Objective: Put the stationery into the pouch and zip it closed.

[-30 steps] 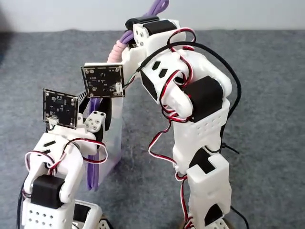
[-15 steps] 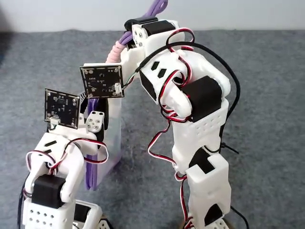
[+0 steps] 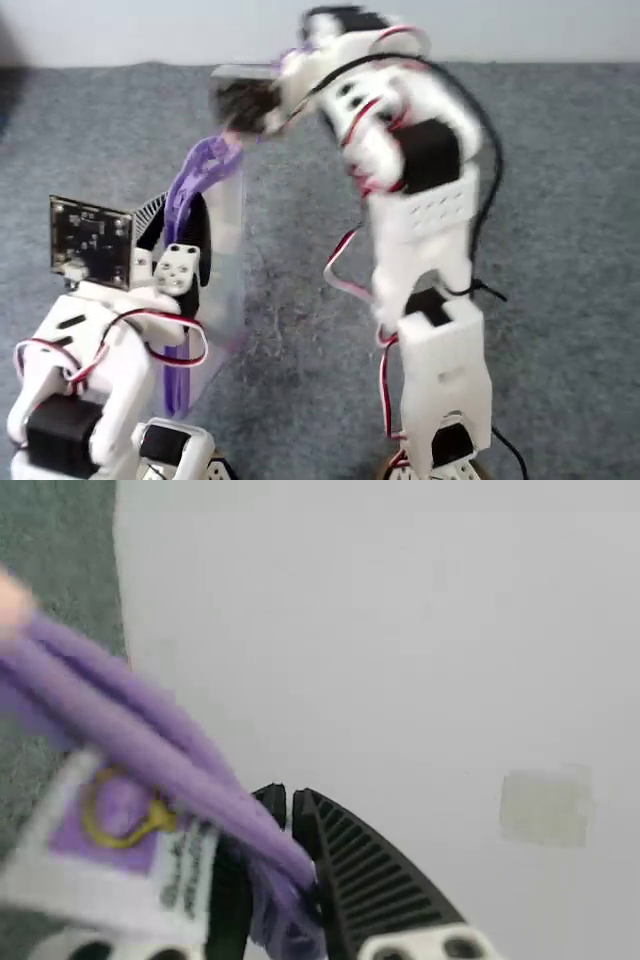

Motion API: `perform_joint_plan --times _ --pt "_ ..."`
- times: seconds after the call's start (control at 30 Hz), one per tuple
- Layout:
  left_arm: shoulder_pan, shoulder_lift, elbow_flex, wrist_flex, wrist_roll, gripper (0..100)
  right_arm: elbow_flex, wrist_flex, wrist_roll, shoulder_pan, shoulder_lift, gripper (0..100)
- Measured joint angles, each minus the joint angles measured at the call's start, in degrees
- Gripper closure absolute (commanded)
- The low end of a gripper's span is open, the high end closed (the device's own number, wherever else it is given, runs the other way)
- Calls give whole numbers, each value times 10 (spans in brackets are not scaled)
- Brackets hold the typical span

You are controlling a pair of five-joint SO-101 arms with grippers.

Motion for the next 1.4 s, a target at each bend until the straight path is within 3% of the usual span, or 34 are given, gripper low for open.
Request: perform_joint_plan --times 0.5,0.6,0.8,0.97,1.17,1.4 --pt "-3 -1 -40 23 2 988 0 -15 -57 31 51 991" --pt "-3 -1 -40 23 1 988 0 3 -99 27 55 980" --pt "-3 -1 -40 23 2 988 0 145 -215 28 54 784" --pt "-3 -1 -40 23 2 988 0 171 -316 18 15 825" --pt "-3 -1 -40 23 2 988 4 171 -415 -50 -76 831" --pt "-3 -1 -40 23 1 988 200 171 -564 -133 -246 830"
